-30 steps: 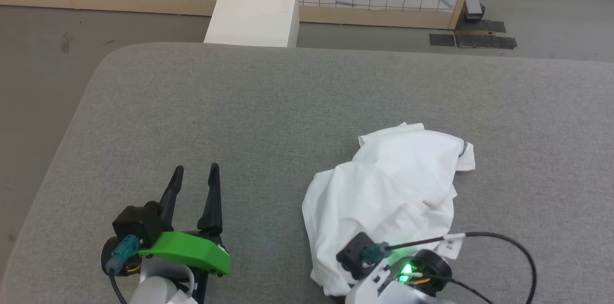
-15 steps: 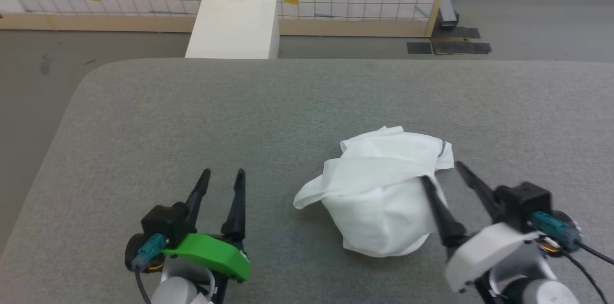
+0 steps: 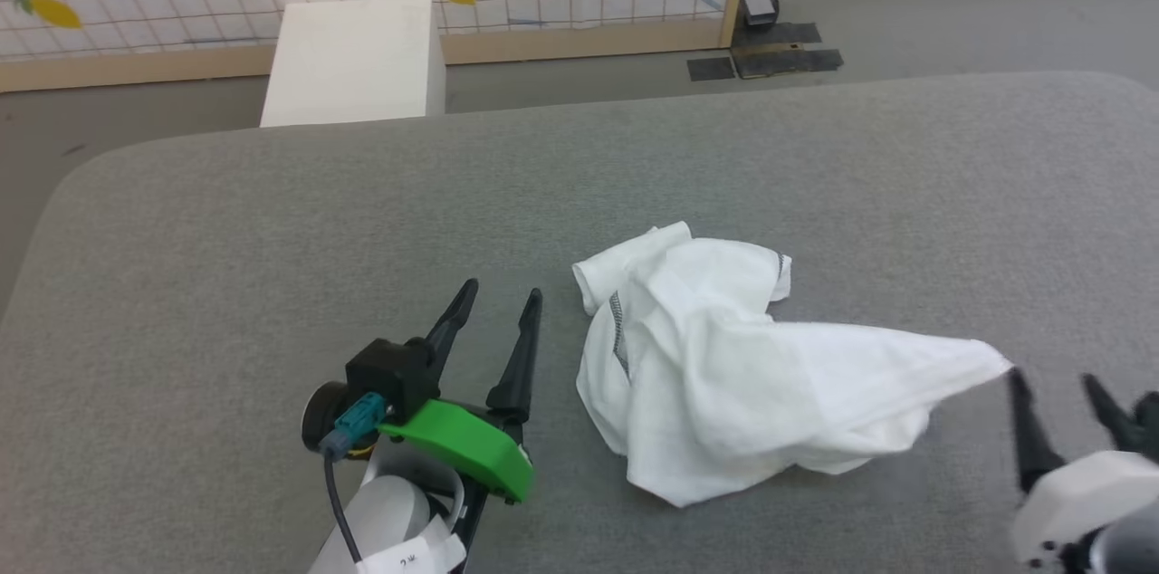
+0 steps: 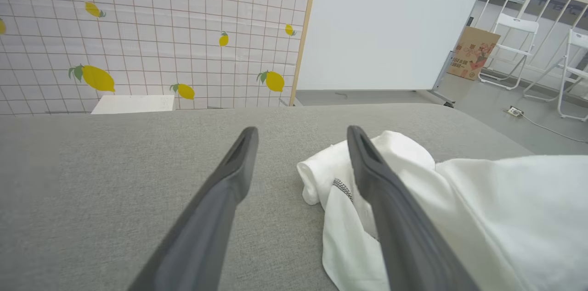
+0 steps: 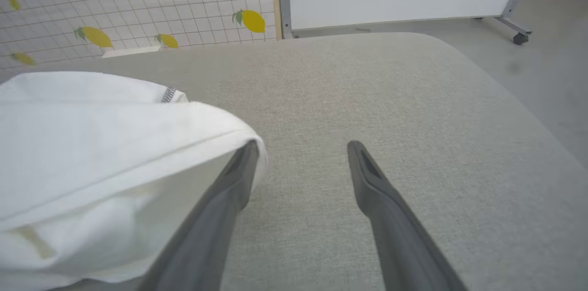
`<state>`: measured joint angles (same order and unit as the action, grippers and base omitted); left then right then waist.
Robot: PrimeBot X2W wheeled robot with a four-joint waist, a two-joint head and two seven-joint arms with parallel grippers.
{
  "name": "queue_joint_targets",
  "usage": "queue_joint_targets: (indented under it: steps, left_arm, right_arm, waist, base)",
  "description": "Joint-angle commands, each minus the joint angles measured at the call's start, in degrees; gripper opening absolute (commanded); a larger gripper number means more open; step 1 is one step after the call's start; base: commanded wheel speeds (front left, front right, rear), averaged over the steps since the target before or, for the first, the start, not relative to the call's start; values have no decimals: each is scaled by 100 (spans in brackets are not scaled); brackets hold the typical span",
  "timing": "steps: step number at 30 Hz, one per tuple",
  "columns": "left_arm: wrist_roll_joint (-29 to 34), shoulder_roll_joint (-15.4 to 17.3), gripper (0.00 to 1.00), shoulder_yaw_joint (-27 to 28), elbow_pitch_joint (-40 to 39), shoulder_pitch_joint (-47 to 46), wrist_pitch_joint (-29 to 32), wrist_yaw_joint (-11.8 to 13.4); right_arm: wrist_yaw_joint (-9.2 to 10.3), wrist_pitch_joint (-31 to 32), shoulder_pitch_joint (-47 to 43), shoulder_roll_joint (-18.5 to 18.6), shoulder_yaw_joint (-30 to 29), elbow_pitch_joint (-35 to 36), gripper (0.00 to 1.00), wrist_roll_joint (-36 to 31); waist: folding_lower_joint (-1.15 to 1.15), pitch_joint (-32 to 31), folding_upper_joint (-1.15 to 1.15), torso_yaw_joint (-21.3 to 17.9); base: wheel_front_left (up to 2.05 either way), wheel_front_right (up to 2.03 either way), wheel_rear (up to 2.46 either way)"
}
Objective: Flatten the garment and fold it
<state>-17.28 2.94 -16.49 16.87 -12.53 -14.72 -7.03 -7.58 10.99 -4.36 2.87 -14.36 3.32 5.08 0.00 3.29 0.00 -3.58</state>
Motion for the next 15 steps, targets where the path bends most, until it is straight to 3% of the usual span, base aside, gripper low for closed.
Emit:
queue_joint_targets:
  steps: [1, 7, 15]
  left_arm:
    - [-75, -4, 100, -33, 27, -113, -9, -17]
    - [-132, -5, 100, -83, 86, -229, -15, 34]
    - [-148, 5, 100, -22, 90, -267, -22, 107]
  right_arm:
    - [9, 26, 1, 2, -194, -37, 100, -33]
    - [9, 67, 229, 2, -1038, -147, 100, -237]
    - [9, -105, 343, 1, 307, 355, 100, 5]
  waist:
    - [0, 65, 0, -120]
    - [0, 167, 0, -218]
    - [0, 294, 0, -161]
  base:
    - [0, 0, 0]
    - [0, 0, 0]
    - [0, 0, 0]
